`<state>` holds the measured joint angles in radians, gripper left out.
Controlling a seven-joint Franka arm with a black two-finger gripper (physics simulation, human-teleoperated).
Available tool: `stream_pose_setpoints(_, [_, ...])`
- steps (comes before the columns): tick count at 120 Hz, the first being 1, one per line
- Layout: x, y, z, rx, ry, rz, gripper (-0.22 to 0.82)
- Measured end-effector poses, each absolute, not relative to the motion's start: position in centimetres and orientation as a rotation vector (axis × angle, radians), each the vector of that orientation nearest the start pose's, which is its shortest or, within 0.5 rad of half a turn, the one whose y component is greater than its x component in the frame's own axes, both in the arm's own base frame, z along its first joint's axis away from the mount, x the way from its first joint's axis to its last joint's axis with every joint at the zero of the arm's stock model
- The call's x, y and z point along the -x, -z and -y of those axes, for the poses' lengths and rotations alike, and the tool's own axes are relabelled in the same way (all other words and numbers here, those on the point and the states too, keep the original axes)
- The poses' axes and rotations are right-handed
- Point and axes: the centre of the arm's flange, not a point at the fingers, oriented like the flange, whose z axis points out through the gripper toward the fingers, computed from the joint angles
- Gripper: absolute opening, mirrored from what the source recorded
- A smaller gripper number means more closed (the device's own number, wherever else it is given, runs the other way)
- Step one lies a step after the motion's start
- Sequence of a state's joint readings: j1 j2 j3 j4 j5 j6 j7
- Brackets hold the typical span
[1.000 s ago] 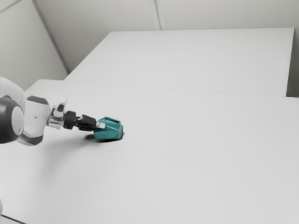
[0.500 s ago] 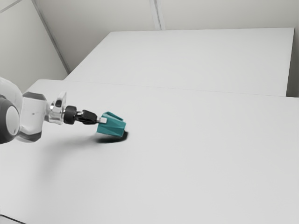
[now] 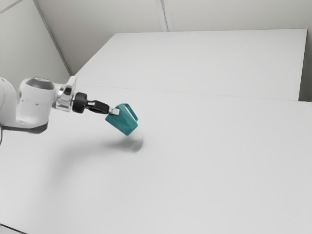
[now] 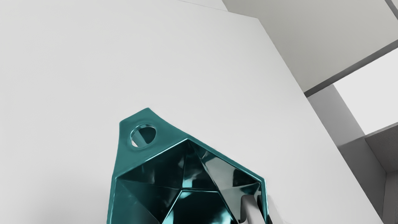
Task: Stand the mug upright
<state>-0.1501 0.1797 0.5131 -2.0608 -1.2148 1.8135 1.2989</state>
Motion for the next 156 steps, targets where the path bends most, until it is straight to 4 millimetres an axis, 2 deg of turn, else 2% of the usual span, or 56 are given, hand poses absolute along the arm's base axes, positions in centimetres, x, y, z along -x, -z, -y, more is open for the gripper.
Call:
stream_pose_setpoints(22, [-55.7,-38.2,-10.5,-2.324,-0.554,0.482,-0.18])
stream_pose_setpoints(57, [-56.4,-39.7,-10.5,-2.577,-0.524,0.561,-0.18])
stream_pose_setpoints(80, [-56.9,-39.5,-10.0,-2.675,-0.502,0.572,-0.18])
stream_pose_setpoints(126, [-57.2,-41.5,-7.7,-2.883,-0.387,0.776,-0.18])
stream_pose_setpoints(156, [-57.3,-41.5,-6.6,-2.940,-0.371,0.741,-0.18])
